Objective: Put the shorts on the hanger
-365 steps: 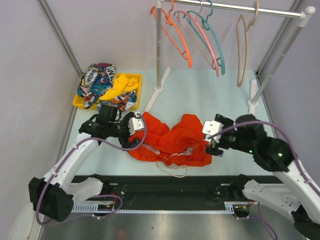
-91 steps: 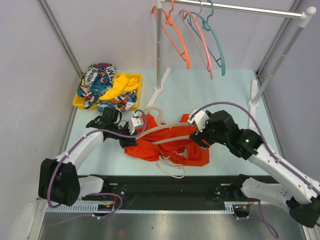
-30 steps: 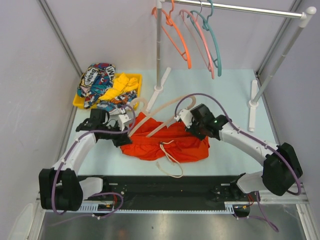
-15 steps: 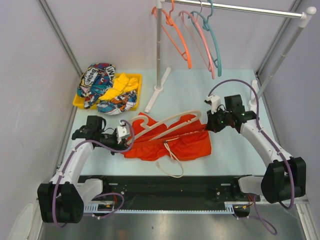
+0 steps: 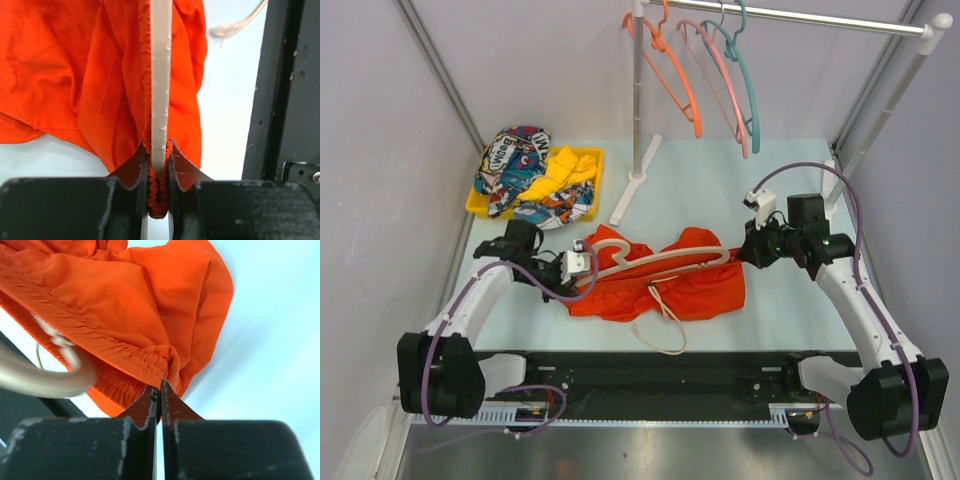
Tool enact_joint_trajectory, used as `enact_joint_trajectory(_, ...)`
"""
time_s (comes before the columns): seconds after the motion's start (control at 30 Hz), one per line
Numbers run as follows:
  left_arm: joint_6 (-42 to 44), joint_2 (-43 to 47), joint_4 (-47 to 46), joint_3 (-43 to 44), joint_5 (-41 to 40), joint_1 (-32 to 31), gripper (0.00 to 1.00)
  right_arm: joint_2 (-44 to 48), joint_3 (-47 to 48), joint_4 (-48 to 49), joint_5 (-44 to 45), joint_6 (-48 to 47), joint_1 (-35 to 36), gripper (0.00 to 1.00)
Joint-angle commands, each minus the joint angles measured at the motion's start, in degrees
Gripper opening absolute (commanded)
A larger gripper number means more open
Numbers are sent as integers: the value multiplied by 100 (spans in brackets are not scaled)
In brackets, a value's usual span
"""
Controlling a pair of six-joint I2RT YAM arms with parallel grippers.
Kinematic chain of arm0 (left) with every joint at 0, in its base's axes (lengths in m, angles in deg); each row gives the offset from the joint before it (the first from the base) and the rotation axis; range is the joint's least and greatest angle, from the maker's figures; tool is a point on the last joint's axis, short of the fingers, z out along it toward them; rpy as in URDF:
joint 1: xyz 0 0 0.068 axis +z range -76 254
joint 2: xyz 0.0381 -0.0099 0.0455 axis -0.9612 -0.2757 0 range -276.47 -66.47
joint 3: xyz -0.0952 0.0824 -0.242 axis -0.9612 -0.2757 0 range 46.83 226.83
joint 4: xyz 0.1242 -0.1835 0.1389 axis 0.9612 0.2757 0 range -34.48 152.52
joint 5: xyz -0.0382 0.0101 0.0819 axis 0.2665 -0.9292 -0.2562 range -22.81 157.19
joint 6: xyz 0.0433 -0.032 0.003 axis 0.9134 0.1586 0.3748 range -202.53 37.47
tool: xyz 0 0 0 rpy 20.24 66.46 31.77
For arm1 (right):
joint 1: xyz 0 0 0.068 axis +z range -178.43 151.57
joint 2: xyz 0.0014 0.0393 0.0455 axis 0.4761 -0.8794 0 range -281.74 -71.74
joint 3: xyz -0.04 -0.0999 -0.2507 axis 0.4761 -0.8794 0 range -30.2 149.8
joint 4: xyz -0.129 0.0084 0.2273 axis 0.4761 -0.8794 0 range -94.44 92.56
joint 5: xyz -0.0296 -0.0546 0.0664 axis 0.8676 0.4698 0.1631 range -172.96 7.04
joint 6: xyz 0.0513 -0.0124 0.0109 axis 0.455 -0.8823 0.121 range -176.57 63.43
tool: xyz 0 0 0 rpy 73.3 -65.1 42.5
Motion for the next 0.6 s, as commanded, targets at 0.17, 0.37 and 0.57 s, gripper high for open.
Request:
enact_joint_trajectory(0.17, -720, -623, 134, 446, -3035, -641, 0, 720, 399, -111, 2334, -500, 320, 0)
enact_joint_trajectory(0.37, -1265, -887, 20, 842, -3361, -1160, 0, 782, 566, -252, 2906, -238, 1174, 0)
enact_joint_trajectory(0.57, -1407, -799, 230, 1308, -2879, -1433, 0, 677, 846, -453, 2634, -87, 1579, 52)
